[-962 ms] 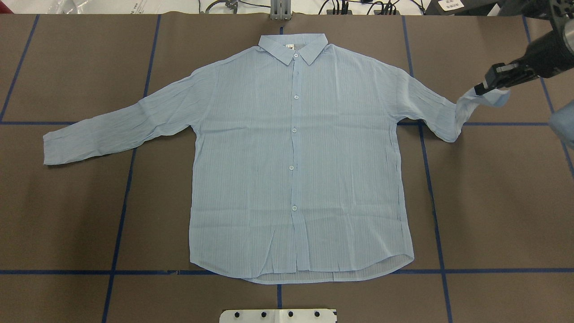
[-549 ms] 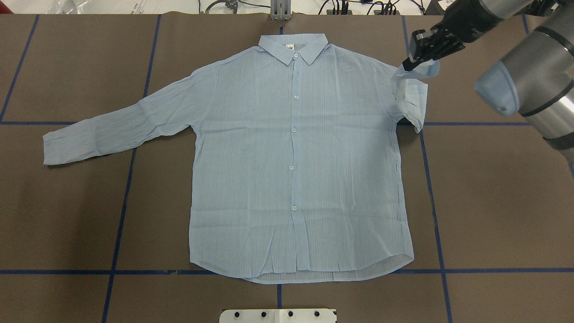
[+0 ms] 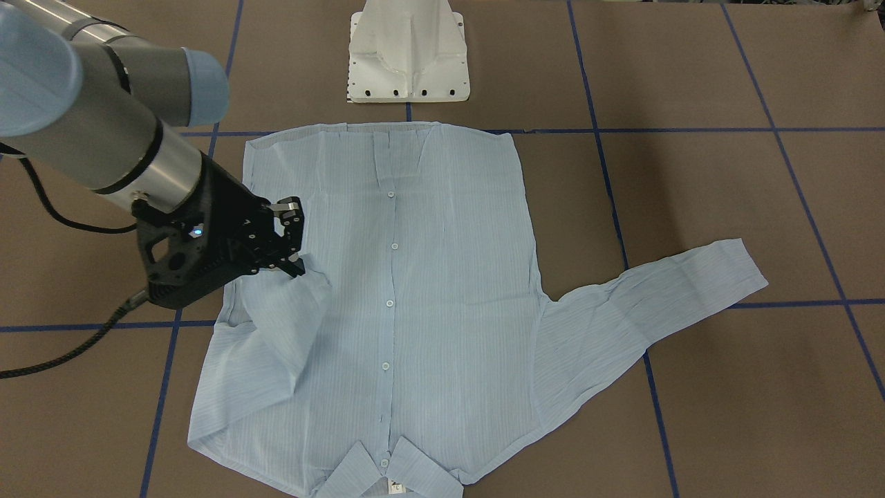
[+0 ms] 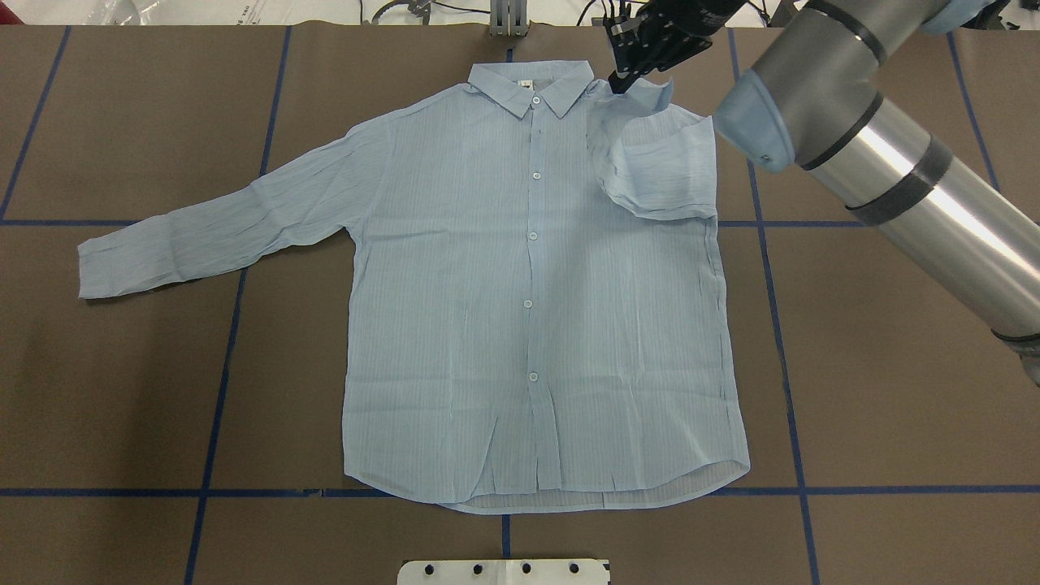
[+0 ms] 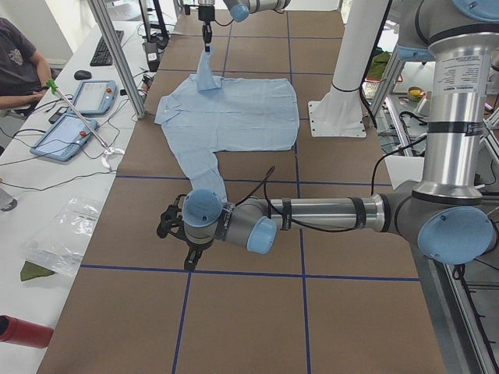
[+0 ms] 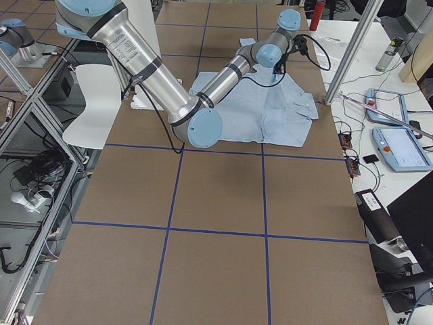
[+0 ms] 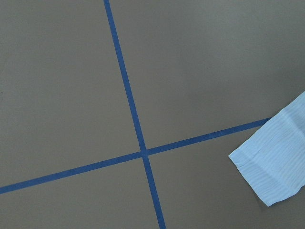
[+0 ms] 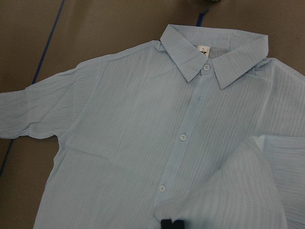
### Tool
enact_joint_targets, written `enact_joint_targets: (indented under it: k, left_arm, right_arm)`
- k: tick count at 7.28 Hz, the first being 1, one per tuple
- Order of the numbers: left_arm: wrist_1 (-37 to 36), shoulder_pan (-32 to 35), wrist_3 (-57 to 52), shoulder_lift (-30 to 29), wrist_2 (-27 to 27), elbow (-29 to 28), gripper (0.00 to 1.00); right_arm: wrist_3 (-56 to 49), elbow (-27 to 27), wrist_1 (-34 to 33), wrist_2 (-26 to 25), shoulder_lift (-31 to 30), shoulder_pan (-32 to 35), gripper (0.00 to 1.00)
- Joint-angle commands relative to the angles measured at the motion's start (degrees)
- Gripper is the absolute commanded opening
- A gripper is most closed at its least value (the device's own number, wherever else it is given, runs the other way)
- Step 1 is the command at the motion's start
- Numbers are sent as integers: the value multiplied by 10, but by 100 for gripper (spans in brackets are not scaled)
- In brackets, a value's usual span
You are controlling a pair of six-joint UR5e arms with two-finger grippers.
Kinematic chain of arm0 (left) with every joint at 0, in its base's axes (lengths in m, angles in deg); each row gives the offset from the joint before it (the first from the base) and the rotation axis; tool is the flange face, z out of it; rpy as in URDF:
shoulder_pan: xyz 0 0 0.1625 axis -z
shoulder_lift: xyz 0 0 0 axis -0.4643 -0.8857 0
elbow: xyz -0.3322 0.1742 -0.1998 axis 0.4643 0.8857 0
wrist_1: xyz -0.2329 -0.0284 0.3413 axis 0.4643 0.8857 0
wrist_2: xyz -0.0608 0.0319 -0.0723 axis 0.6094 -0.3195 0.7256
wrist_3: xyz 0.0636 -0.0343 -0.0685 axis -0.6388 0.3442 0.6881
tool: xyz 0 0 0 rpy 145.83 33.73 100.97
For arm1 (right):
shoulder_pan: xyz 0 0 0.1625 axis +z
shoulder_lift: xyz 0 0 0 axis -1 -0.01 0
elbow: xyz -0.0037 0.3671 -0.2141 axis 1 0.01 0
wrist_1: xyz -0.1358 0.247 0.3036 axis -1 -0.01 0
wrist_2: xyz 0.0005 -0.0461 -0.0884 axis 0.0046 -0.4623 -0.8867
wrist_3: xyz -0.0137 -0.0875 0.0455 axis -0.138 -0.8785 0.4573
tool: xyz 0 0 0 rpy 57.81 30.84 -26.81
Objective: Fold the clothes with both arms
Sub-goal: 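Lift the cuff with the right gripper and carry it across the shirt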
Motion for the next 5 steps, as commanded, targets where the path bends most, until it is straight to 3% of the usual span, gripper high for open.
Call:
enact_joint_targets:
  k: [1,3,5]
  left_arm:
    - [0,0,2,0,0,-1,100]
    - [0,0,2,0,0,-1,100]
    - [0,0,2,0,0,-1,100]
  right_arm:
    - [14,14,5,-72,20,-53,0]
    - [14,84,30,-127,60,-100,0]
    - [14,271,66,-179,168,-148,0]
